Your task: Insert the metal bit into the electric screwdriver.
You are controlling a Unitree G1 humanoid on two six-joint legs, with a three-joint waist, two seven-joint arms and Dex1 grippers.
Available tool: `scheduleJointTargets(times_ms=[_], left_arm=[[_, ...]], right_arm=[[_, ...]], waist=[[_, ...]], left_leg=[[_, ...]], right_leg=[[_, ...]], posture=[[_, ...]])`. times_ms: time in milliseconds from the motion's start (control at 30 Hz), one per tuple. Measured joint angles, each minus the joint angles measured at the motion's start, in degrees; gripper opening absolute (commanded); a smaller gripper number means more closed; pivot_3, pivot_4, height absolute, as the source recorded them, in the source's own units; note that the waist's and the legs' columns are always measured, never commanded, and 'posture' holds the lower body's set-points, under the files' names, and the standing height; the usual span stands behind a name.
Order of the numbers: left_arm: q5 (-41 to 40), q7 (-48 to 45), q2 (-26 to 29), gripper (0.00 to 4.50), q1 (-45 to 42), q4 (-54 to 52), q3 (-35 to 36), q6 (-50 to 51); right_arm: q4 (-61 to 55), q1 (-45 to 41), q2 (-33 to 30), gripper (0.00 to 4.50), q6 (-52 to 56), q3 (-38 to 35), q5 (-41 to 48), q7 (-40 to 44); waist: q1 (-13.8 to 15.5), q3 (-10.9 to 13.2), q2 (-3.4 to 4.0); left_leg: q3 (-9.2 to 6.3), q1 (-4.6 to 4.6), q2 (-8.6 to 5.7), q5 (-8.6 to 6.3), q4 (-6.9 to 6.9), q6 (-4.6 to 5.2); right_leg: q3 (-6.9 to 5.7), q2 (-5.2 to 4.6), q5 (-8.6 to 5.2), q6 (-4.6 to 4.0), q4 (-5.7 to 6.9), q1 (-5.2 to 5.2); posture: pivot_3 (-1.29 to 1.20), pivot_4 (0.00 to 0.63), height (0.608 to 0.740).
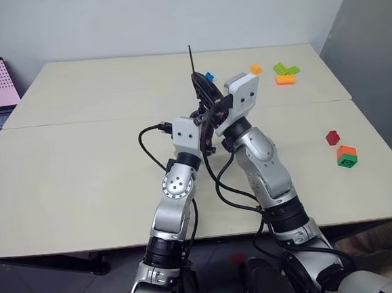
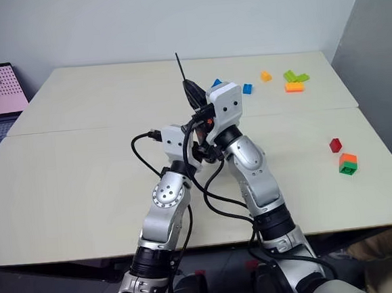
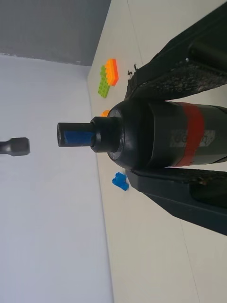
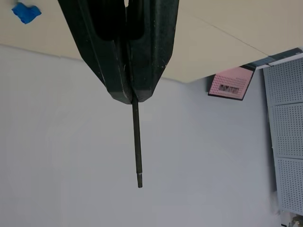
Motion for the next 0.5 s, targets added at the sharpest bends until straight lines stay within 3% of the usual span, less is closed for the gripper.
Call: scheduleJointTargets(times_ms=[500], left_arm=[[0.0,0.0,-0.1,1.63,0.0,0.0,0.1,0.2]], right_arm=[[0.2,2.0,0.1,0.00,-0.4,-0.8,0.1,-0.1]], waist=[[0.0,0.0,0.00]], left_leg=[[0.00,0.01,0.00,0.00,0.00,0.00]], right_leg=[[0.00,0.00,0.00,0.00,0.00,0.00]], posture=[[0.00,0.150,0.740]])
